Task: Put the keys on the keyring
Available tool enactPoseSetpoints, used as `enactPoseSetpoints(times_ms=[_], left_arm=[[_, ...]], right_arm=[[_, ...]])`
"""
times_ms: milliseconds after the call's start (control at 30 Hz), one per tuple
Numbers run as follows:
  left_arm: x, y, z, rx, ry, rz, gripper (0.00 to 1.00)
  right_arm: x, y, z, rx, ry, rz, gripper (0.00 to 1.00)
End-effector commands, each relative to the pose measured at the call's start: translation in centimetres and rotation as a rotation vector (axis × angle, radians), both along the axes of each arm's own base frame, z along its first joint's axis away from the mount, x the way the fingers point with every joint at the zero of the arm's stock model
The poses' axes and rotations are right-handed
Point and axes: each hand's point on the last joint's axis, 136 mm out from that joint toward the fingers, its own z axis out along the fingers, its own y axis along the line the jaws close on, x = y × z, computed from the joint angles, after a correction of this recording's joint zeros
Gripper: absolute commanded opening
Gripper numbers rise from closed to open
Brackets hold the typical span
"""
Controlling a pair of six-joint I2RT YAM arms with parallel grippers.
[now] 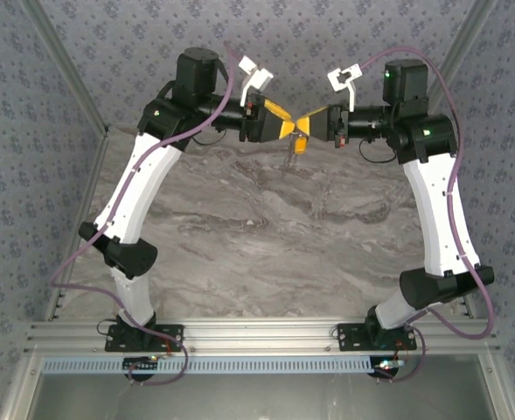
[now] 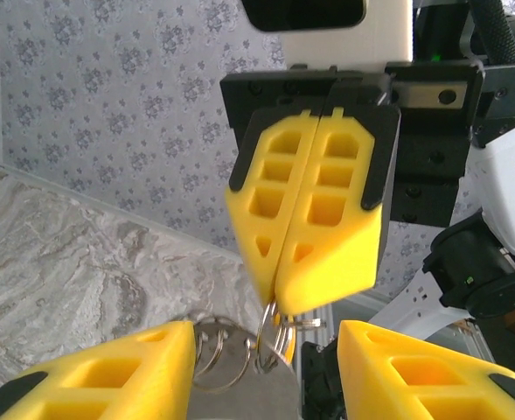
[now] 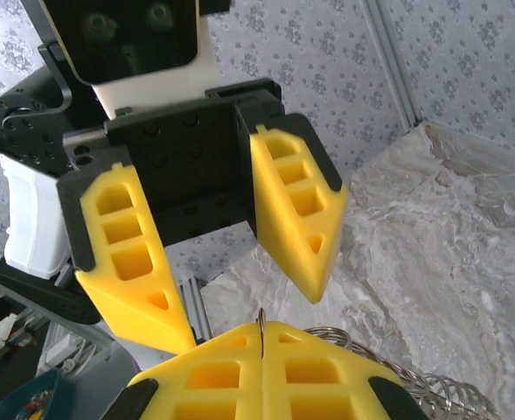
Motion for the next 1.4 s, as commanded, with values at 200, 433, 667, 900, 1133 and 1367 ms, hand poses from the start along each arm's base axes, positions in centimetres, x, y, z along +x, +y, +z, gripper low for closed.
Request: enactPoseSetpoints(times_ms=[200, 433, 667, 900, 1133, 1367], left_arm=[[-1.2, -0.7, 0.8, -0.025, -0.024, -0.053, 0.43], [-1.3, -0.7, 1.2, -0.034, -0.036, -0.049, 0.44], [-1.1, -0.4, 1.5, -0.034, -0.054, -0.031, 0.45], [-1.1, -0.2, 1.9, -0.044, -0.069, -0.025, 0.41], [-0.9, 0.1, 2.3, -0.047, -0.086, 0.0, 0.46], [-0.9, 0.6, 2.4, -0.05, -0.092, 0.011, 0.38]], right_arm=[[-1.2, 0.0, 2.2, 0.068, -0.04, 0.034, 0.0], [-1.3, 0.2, 1.9, 0.065, -0.034, 0.035, 0.0], [-1.3, 0.2, 1.7, 0.062, -0.028, 0.033, 0.0], [-1.5, 0.4, 1.6, 0.059, -0.028, 0.032, 0.0], [-1.7, 0.5, 1.4, 0.054, -0.025, 0.032, 0.0], [-1.6, 0.5, 1.3, 0.052, -0.026, 0.025, 0.0]])
